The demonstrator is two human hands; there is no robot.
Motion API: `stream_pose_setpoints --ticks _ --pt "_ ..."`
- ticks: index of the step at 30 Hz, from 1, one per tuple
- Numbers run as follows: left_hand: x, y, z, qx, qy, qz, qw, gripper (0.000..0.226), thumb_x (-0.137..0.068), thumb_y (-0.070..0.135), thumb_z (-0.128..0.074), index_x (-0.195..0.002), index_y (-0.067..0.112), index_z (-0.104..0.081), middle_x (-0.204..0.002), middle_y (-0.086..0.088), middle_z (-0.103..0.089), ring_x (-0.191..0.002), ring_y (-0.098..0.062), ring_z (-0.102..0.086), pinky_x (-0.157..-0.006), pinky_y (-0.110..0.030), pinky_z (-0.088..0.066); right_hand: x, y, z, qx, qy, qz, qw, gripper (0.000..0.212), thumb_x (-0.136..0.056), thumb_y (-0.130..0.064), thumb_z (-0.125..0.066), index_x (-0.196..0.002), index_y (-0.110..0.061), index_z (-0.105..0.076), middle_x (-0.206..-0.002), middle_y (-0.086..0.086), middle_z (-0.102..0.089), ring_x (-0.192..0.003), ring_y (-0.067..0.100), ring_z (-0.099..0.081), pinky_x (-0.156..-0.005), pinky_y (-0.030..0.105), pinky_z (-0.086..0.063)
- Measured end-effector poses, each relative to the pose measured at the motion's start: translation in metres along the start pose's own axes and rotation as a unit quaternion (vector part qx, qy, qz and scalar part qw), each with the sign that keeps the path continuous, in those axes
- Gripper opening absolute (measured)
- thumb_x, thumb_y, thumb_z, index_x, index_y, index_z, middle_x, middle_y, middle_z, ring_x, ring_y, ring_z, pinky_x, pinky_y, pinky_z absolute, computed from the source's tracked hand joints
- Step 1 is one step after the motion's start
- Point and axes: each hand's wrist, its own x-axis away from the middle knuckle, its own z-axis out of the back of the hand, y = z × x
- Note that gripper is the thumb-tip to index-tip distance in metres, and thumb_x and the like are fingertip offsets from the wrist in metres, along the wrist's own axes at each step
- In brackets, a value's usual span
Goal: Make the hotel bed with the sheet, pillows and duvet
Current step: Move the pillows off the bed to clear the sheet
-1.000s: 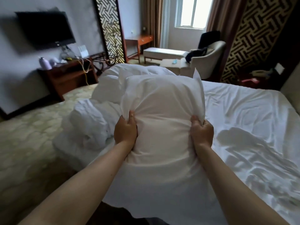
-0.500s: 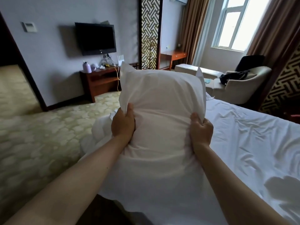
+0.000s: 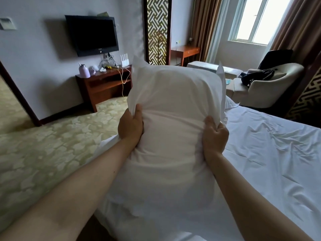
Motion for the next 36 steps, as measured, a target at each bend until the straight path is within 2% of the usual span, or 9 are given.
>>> stream_pose_setpoints --ticks 14,16,19,21,24,26,30,33,36 --pt "-0.228 -0.095 -0.105 -0.032 -0.143 -0.054 0.988 0.050 -0.095 0.057 -0.034 -0.112 0.017 -0.059 -0.114 -0.005 -0.065 -0.109 -0.028 -0.057 -0.093 -0.039 -0.044 -0.046 0.065 -0.197 0.085 0.172 -0.047 0.980 0.038 -0.093 -0.045 -0.053 -0.096 -0.011 -0.069 -0.098 0.009 -0.072 -0.099 0.030 -0.064 -0.089 0.039 -0.049" --pt "-0.240 -0.118 -0.124 -0.078 -0.151 -0.047 0.984 0.049 -0.095 0.053 -0.039 -0.119 0.012 -0.054 -0.119 -0.010 -0.062 -0.112 -0.032 -0.056 -0.090 -0.039 -0.042 -0.054 0.084 -0.204 0.169 0.133 -0.073 0.974 0.047 -0.094 -0.051 -0.046 -0.104 -0.010 -0.067 -0.105 0.013 -0.070 -0.103 0.033 -0.062 -0.088 0.039 -0.048" --pt "-0.238 -0.149 -0.150 -0.180 -0.156 -0.046 0.970 0.048 -0.088 0.034 -0.056 -0.126 0.008 -0.046 -0.126 -0.018 -0.052 -0.116 -0.037 -0.050 -0.092 -0.043 -0.038 -0.063 0.112 -0.199 0.326 -0.016 -0.161 0.931 0.045 -0.099 -0.046 -0.039 -0.112 -0.009 -0.059 -0.117 0.020 -0.064 -0.110 0.037 -0.058 -0.089 0.040 -0.043" --pt "-0.225 -0.164 -0.163 -0.228 -0.246 -0.052 0.941 0.061 -0.085 0.035 -0.058 -0.139 0.015 -0.037 -0.137 -0.017 -0.041 -0.127 -0.035 -0.040 -0.102 -0.043 -0.033 -0.064 0.127 -0.194 0.378 -0.094 -0.207 0.898 0.042 -0.099 -0.040 -0.038 -0.117 -0.008 -0.057 -0.124 0.023 -0.060 -0.115 0.037 -0.056 -0.093 0.040 -0.042" --pt "-0.199 -0.183 -0.180 -0.276 -0.346 -0.015 0.896 0.069 -0.092 0.040 -0.050 -0.151 0.021 -0.017 -0.156 -0.019 -0.009 -0.145 -0.033 -0.008 -0.116 -0.045 -0.007 -0.055 0.140 -0.189 0.416 -0.127 -0.233 0.870 0.042 -0.098 -0.037 -0.039 -0.122 -0.007 -0.056 -0.128 0.021 -0.058 -0.120 0.036 -0.054 -0.097 0.038 -0.041" --pt "-0.190 -0.181 -0.184 -0.270 -0.333 -0.017 0.903 0.069 -0.092 0.030 -0.050 -0.150 0.014 -0.017 -0.158 -0.018 0.000 -0.147 -0.033 0.003 -0.116 -0.048 0.001 -0.049 0.143 -0.183 0.399 -0.125 -0.248 0.874 0.039 -0.096 -0.036 -0.041 -0.118 -0.009 -0.058 -0.120 0.016 -0.062 -0.115 0.034 -0.057 -0.090 0.036 -0.043" --pt "-0.171 -0.150 -0.194 -0.175 -0.302 -0.151 0.925 0.063 -0.078 0.017 -0.049 -0.140 0.009 -0.041 -0.152 -0.019 -0.026 -0.140 -0.036 -0.024 -0.115 -0.052 -0.011 -0.043 0.140 -0.161 0.329 -0.098 -0.249 0.906 0.018 -0.088 -0.034 -0.053 -0.082 -0.018 -0.052 -0.079 -0.002 -0.056 -0.085 0.024 -0.058 -0.062 0.029 -0.038" --pt "-0.135 -0.120 -0.201 -0.122 -0.339 -0.207 0.910 0.058 -0.078 0.016 -0.056 -0.135 0.011 -0.048 -0.148 -0.015 -0.034 -0.140 -0.035 -0.026 -0.115 -0.047 -0.010 -0.030 0.131 -0.135 0.281 -0.047 -0.238 0.929 0.025 -0.088 -0.034 -0.058 -0.107 -0.017 -0.055 -0.094 -0.003 -0.061 -0.090 0.019 -0.060 -0.078 0.032 -0.046" --pt "-0.085 -0.094 -0.203 -0.061 -0.403 -0.219 0.887 0.057 -0.079 0.012 -0.061 -0.135 0.014 -0.048 -0.150 -0.009 -0.032 -0.141 -0.028 -0.024 -0.117 -0.042 -0.010 -0.013 0.122 -0.095 0.268 0.003 -0.229 0.936 0.031 -0.089 -0.032 -0.057 -0.117 -0.018 -0.053 -0.102 -0.003 -0.059 -0.091 0.017 -0.059 -0.080 0.031 -0.046"
